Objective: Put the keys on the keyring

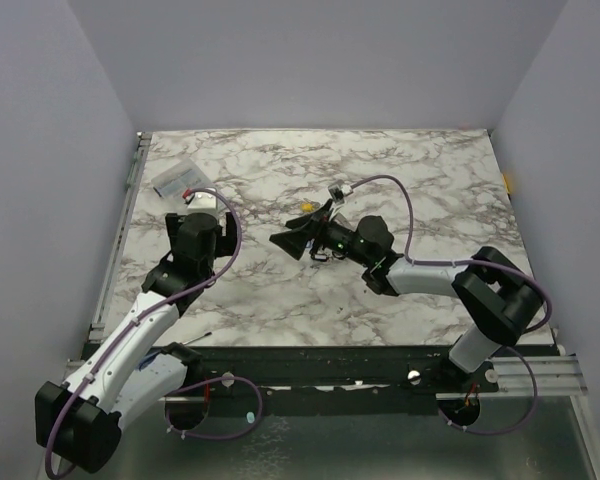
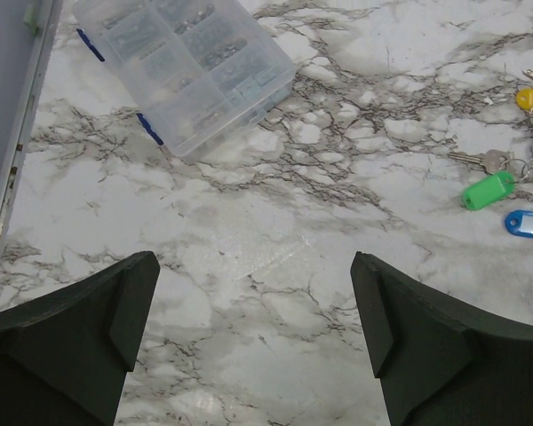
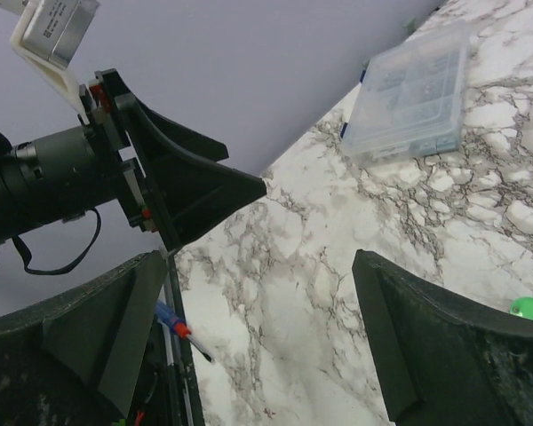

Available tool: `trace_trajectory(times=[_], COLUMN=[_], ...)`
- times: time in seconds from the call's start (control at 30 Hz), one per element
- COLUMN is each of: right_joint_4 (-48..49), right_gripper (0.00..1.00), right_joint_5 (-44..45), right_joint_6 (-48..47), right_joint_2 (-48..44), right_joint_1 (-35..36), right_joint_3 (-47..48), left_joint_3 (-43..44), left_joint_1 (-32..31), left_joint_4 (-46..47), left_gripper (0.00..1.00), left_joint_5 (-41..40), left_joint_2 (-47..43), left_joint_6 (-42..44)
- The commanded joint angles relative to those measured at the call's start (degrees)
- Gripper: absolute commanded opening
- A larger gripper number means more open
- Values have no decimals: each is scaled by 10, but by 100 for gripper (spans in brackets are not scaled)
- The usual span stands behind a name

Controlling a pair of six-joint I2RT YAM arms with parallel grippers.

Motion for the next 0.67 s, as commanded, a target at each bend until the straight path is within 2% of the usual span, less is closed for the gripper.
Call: trace_trajectory(times=[0.0,0.4,0.63], right_joint_4=[26,42,-40], right_gripper=[100,100,100], right_joint_5=[-17,-44,2], right_joint_6=[-13,-20,-10], right_joint_2=[-22,-21,-21], right_joint_1=[0,-5,-6], right_joint_3=[-17,-24,2], left_joint_3=[-10,-16,-17], left_joint_1=[5,13,16], left_joint_4=[18,25,26], left_gripper=[99,99,99], left_joint_5=[-46,-60,-63], left_joint_2=[-12,-13,-17], left_joint_6=[16,20,22])
